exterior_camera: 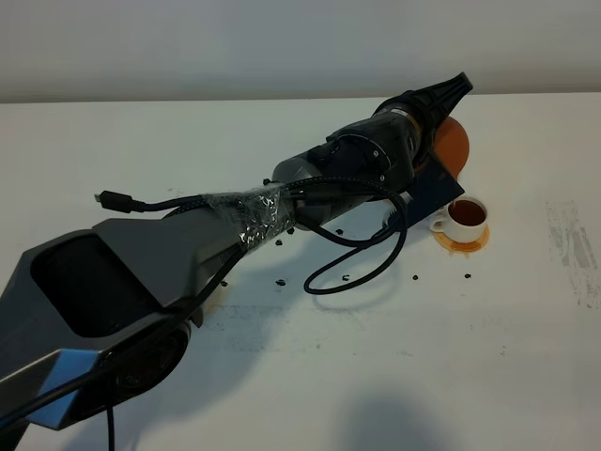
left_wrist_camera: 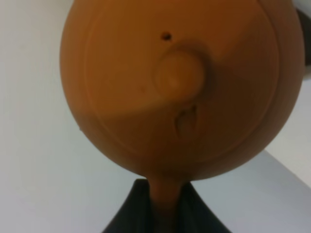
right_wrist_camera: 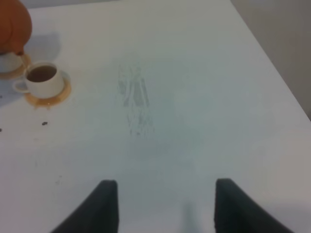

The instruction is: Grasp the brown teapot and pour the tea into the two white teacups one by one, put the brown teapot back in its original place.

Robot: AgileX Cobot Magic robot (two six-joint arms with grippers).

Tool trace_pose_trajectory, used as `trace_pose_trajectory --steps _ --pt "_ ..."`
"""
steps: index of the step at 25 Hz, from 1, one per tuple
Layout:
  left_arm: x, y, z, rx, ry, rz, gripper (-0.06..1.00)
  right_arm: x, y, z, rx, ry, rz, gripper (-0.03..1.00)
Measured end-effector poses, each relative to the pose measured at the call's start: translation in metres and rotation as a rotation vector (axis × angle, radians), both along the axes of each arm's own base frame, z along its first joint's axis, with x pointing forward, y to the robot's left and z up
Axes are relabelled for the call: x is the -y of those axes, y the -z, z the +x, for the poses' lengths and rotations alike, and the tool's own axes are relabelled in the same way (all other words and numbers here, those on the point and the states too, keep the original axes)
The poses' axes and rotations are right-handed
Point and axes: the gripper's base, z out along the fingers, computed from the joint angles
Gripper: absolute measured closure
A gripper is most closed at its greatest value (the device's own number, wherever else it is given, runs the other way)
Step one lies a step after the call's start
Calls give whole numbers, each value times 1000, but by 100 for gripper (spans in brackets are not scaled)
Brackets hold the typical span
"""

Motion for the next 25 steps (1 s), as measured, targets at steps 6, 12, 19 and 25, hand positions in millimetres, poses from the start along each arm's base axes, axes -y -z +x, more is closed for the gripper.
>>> trace_pose_trajectory --steps 6,12,19,25 --pt "1 0 0 -14 -3 -17 87 0 0 0 0 0 0 53" --pt "0 3 -2 -83 -37 -76 87 0 0 0 0 0 0 53" --pt "-3 0 -2 -144 -112 -159 87 0 0 0 0 0 0 53" --pt "-12 -16 -2 -208 -203 -222 87 0 0 0 0 0 0 53"
